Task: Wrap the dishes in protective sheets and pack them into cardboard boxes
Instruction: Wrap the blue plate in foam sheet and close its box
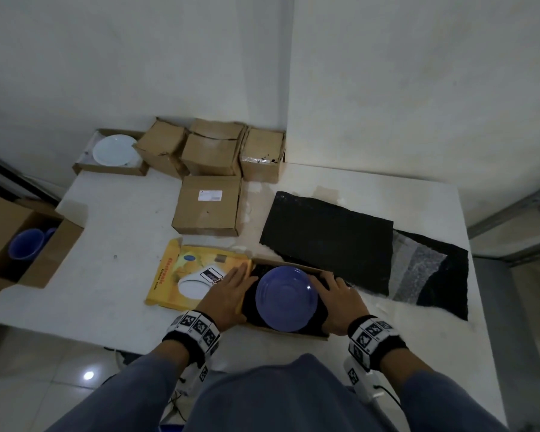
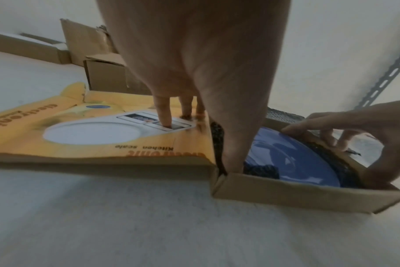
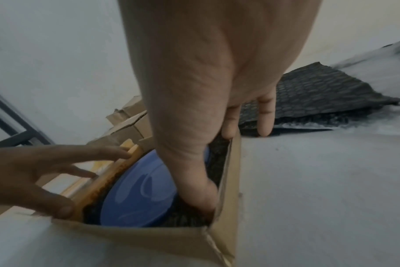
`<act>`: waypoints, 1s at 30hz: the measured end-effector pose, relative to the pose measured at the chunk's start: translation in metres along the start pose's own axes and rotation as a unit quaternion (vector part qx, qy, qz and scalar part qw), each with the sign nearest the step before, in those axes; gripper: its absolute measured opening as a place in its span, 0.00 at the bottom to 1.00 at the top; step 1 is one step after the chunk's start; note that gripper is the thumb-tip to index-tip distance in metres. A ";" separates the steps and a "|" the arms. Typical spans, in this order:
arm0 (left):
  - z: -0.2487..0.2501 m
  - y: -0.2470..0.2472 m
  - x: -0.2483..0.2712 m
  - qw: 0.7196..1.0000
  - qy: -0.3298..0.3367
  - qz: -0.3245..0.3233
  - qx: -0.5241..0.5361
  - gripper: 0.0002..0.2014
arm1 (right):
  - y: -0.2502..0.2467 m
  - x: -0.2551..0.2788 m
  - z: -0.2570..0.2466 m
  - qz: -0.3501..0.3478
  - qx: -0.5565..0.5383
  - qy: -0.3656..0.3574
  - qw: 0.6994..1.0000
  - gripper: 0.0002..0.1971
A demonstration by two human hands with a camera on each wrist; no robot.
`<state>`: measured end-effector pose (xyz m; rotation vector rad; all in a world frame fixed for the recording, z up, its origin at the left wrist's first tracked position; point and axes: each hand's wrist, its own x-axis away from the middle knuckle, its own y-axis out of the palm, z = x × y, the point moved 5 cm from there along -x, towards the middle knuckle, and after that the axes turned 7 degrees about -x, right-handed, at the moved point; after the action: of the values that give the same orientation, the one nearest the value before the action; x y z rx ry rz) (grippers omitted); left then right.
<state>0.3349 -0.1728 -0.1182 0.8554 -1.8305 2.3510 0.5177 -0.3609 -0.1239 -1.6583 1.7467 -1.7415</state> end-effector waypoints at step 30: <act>0.009 0.001 -0.021 0.978 -0.073 0.075 0.180 0.26 | -0.059 -0.016 0.127 0.194 -0.220 0.419 0.859 0.55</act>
<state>0.3557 -0.1749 -0.1270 0.9781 -1.5874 2.8444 0.6511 -0.4064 -0.1257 -0.4924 2.7633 -2.1008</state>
